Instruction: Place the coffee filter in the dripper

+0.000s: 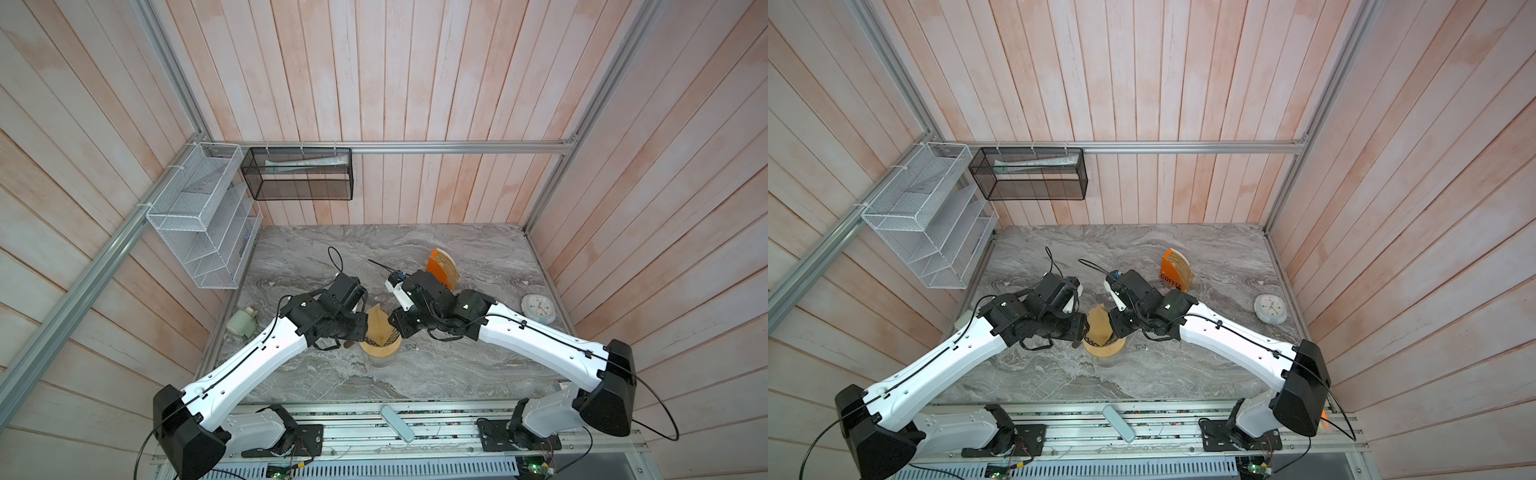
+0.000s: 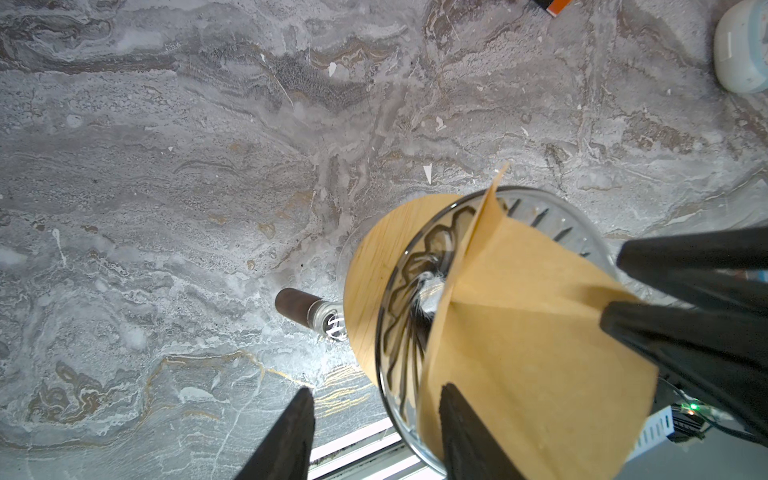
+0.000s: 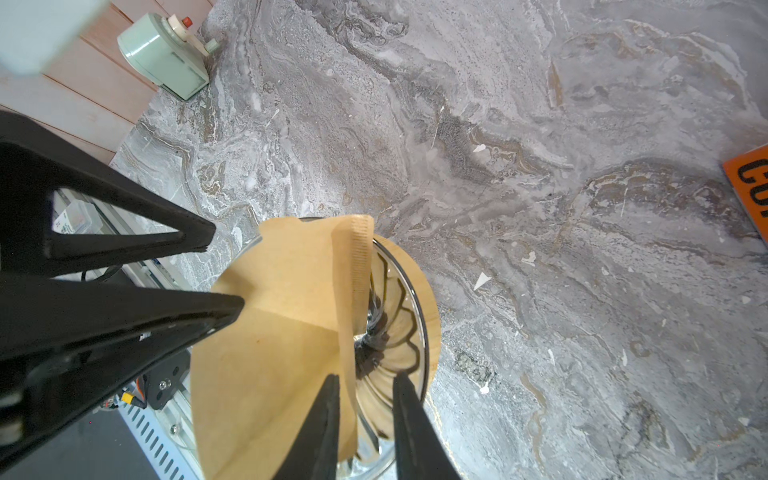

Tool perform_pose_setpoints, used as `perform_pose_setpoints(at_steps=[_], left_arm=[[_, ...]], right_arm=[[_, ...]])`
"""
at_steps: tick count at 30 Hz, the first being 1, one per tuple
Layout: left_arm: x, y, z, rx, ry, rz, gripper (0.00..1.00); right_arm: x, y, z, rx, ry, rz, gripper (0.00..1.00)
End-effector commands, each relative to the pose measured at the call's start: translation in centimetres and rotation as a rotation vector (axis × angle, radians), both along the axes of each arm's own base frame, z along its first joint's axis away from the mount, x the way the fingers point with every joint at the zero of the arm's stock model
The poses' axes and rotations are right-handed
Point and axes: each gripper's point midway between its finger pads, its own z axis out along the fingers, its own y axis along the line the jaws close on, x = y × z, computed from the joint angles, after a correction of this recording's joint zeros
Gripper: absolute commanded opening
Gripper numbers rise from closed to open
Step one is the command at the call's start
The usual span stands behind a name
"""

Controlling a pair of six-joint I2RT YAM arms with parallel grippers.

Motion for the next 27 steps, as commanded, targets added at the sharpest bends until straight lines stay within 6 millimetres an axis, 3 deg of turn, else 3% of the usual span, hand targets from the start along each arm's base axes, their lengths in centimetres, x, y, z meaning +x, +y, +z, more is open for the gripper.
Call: perform_pose_setpoints(at_steps=[1, 27], left_arm=[[0.2, -0.1, 0.1, -0.016, -0.011, -0.001, 0.51], [0.4, 0.0, -1.1, 0.012, 0.003, -0.001, 0.51]], right_arm=[[-0.2, -0.2, -1.4, -0.05, 0.003, 0.013, 0.24], [0.3, -0.1, -2.1, -0.091, -0.001, 0.013, 0.22]])
